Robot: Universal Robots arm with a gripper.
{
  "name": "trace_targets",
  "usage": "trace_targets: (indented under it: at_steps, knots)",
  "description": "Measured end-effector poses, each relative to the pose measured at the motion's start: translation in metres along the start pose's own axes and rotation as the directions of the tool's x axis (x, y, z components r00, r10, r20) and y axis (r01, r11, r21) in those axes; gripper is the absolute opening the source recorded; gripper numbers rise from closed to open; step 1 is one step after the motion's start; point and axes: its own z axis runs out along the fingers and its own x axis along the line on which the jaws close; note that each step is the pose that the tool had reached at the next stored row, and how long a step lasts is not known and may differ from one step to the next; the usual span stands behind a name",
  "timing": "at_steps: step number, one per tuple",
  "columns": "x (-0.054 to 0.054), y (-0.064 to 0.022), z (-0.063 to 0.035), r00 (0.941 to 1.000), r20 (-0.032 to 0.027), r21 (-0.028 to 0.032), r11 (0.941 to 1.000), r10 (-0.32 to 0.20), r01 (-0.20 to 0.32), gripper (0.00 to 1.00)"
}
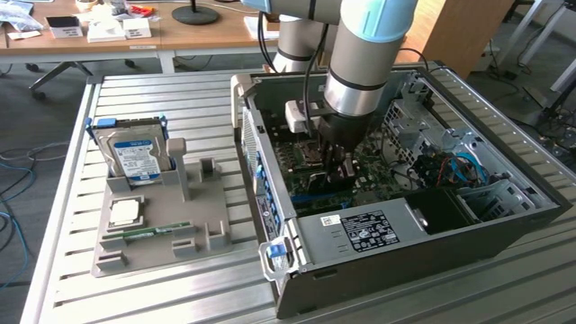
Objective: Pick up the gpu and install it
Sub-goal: 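Insert the gpu into the slot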
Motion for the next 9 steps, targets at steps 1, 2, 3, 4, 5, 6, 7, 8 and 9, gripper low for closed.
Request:
trace_targets:
  at_steps: [1,2,3,4,5,6,7,8,9]
  knots:
    - [0.0002,0.0001,-0.0002,1.0000,-0.0003,0.0002,1.0000,0.000,0.000,0.27]
    - [0.0005,0.0002,-0.0002,1.0000,-0.0003,0.0009,1.0000,0.000,0.000,0.27]
    - [0.0009,0.0003,-0.0002,1.0000,-0.0002,0.0016,1.0000,0.000,0.000,0.27]
    - [0.0011,0.0004,-0.0002,1.0000,-0.0002,0.0022,1.0000,0.000,0.000,0.27]
    - [0.0010,0.0005,-0.0001,1.0000,-0.0002,0.0027,1.0000,0.000,0.000,0.27]
    - [0.0011,0.0007,0.0000,1.0000,-0.0001,0.0035,1.0000,0.000,0.000,0.27]
    - [0.0011,0.0010,0.0003,1.0000,0.0002,0.0041,1.0000,0.000,0.000,0.27]
    - [0.0011,0.0013,0.0005,1.0000,0.0004,0.0047,1.0000,0.000,0.000,0.27]
    - [0.0012,0.0017,0.0008,1.0000,0.0007,0.0054,1.0000,0.000,0.000,0.27]
